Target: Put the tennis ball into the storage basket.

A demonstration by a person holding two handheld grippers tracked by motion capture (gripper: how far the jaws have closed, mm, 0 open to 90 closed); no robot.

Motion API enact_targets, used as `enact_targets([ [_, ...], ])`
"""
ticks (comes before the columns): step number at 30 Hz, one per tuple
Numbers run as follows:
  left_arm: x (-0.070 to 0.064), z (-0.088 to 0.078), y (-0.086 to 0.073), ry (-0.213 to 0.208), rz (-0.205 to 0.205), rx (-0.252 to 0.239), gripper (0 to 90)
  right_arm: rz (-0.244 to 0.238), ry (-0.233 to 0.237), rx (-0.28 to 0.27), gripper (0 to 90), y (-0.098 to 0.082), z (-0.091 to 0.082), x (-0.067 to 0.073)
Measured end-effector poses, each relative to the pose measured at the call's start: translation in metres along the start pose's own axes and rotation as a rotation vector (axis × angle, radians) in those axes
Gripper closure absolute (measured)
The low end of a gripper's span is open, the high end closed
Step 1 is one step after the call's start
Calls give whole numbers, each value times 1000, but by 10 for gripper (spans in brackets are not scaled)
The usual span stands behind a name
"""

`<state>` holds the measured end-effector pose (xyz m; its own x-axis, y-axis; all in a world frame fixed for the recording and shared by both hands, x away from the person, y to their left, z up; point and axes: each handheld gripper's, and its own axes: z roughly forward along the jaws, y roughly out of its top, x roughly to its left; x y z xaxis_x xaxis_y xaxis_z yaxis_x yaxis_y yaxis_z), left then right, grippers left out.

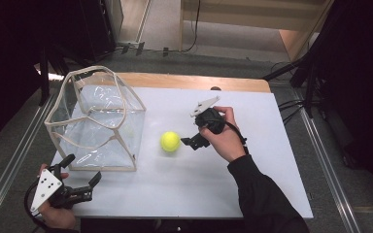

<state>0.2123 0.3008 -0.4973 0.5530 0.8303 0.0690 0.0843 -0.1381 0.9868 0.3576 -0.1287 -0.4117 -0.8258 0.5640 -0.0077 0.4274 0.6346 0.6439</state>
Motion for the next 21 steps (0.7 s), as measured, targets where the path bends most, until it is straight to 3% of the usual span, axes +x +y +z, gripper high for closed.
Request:
enact_targets([
  [21, 0, 0, 1, -3, -3, 4, 0, -77, 53, 105, 0, 24, 32, 7],
])
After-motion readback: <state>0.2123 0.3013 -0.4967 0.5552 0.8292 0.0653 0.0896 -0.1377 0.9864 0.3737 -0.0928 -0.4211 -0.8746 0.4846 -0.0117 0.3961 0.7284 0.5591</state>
